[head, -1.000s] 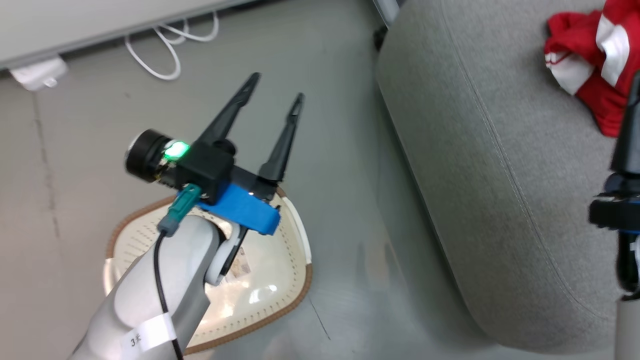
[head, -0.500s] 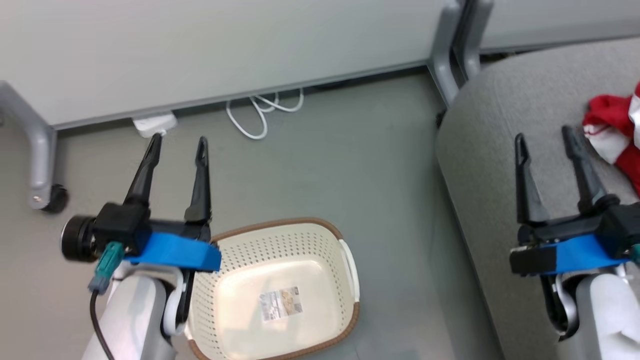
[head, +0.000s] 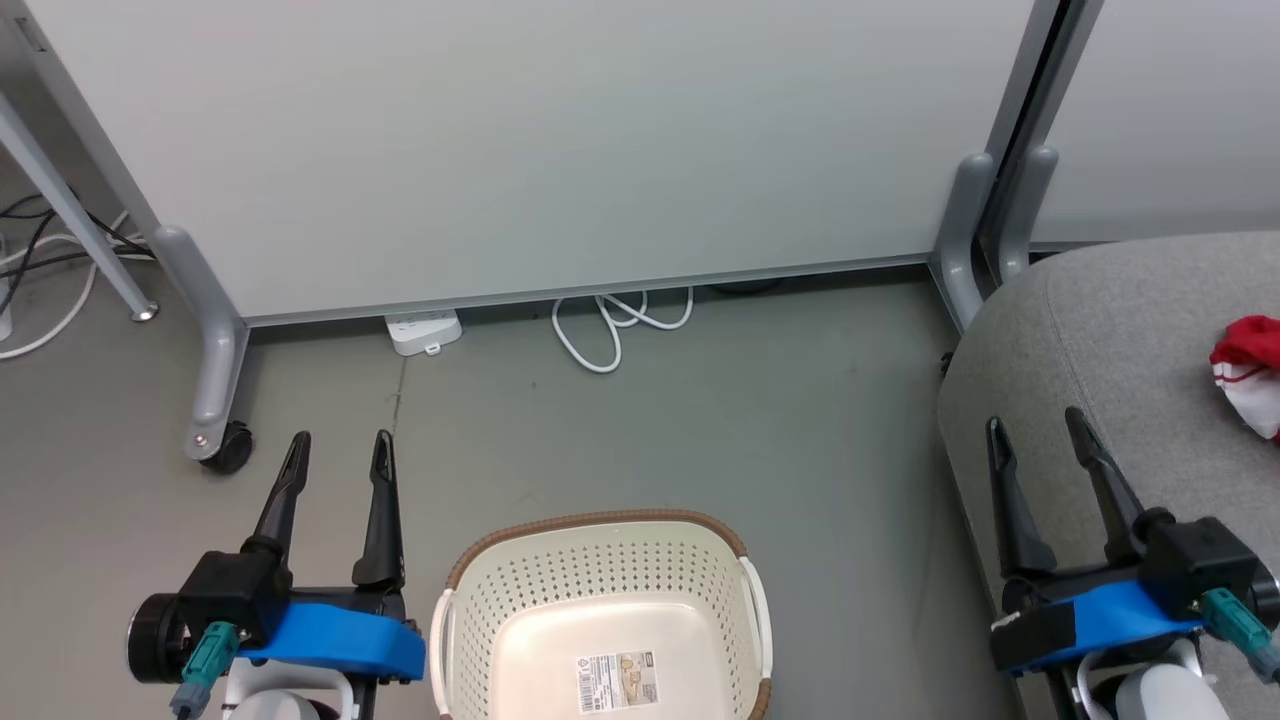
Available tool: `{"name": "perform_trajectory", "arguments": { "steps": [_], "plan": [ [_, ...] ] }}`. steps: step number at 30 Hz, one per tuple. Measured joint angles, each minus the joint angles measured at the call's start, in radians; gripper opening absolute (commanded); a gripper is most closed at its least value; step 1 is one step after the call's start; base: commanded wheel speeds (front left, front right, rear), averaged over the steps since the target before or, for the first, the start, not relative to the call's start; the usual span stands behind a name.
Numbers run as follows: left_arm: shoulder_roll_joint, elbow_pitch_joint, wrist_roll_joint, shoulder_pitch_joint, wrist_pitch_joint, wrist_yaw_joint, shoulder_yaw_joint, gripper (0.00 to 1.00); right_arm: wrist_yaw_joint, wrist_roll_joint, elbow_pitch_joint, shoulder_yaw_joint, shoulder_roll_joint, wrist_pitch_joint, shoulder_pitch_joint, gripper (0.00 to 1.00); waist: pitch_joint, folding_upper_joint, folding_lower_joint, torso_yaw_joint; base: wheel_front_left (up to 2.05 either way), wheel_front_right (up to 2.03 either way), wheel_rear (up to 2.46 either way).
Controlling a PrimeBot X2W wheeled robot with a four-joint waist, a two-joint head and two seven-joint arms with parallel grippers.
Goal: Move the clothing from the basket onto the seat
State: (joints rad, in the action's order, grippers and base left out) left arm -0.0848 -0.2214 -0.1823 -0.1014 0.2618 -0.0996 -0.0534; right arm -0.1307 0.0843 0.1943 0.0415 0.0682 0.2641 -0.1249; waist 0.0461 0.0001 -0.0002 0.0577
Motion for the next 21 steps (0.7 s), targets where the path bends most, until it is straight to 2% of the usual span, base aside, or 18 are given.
{"name": "perform_trajectory", "arguments": {
  "steps": [10, 21],
  "plan": [
    [0.026, -0.003, 0.019, 0.037, 0.0, -0.024, 0.034, 1.0, 0.0, 0.022, 0.034, -0.004, -0.013, 0.0, 0.065, 1.0, -0.035, 0.0, 0.0, 0.041, 0.0, 0.0, 0.0],
    [0.033, -0.024, 0.025, 0.048, 0.0, -0.025, 0.031, 1.0, 0.0, 0.049, 0.051, -0.008, -0.016, 0.0, 0.094, 1.0, -0.048, 0.0, 0.0001, 0.052, 0.0, 0.0, 0.0]
  ]
}}
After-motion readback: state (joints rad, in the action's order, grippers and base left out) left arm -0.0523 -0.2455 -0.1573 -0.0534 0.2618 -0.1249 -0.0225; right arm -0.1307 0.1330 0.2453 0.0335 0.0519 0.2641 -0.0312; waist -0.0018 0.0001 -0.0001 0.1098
